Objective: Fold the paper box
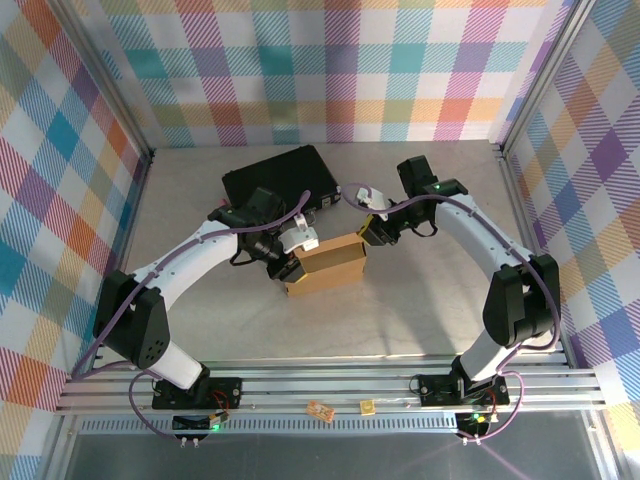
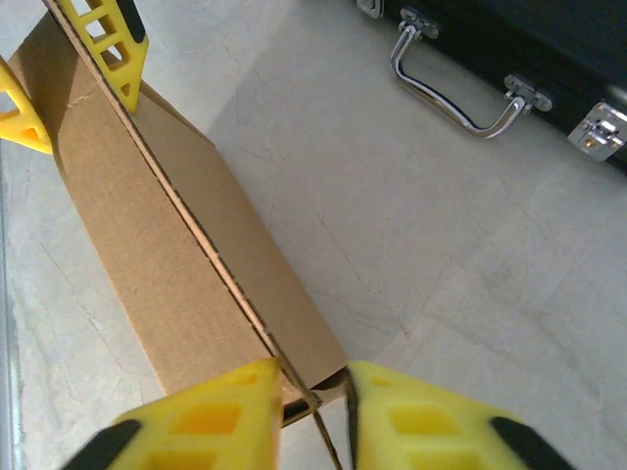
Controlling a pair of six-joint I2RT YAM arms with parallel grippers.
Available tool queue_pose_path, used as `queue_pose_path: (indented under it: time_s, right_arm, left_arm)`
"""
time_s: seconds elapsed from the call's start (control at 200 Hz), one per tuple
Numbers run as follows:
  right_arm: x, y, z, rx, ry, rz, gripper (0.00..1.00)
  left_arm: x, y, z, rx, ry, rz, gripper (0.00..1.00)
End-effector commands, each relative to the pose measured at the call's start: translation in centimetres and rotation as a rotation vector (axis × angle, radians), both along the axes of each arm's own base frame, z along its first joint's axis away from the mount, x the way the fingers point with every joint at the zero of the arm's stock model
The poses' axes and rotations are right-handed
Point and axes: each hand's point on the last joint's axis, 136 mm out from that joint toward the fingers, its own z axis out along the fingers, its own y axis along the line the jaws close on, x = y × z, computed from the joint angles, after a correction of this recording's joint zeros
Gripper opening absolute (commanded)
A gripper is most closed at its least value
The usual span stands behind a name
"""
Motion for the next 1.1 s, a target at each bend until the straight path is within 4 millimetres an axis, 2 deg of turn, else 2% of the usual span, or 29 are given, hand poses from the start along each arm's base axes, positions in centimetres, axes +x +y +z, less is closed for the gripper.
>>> queue_pose_path:
  time_s: [0.0,0.105,0.415,0.51,0.635,0.82,0.945,1.1]
  right_arm:
    - [-0.6,0.4,0.4,0.003,0.034,0.012,0.14]
    - [-0.7,0.5,0.8,0.003,0.041,0.002,0.04]
    - [-1.2,0.4,1.0,-0.035,0.076,-0.074,0.02]
    - [-1.4,0.1,0.9,-0.062,0.096,-0.114,0.03]
    - [-1.8,-0.6,1.1,-0.085,0.111,-0.163,0.13]
    - [-2.7,-1.3,0.6,-0.107,0.119,-0.179,0.17]
    - [-1.8,-1.0,0.4,-0.109,0.122,-0.187,0.13]
    - [-0.8,-0.9,0.5,-0.119,0.119,-0.208,0.15]
  left_arm:
    - [0.9,-0.4,0.8,-0.03,-0.024,-0.007,0.3]
    - [1.2,-0.5,0.7,-0.031,-0.022,0.006,0.3]
    - [2.0,-0.4,0.5,-0.026,-0.021,0.048,0.28]
    - [2.2,-0.3,0.5,-0.022,-0.021,0.063,0.27]
    - [2.2,-0.2,0.5,-0.016,-0.022,0.065,0.27]
    - [2.1,-0.2,0.7,-0.022,-0.024,0.062,0.27]
    - [2.1,-0.3,0.7,-0.024,-0.023,0.06,0.27]
    - [2.2,-0.3,0.9,-0.021,-0.024,0.059,0.27]
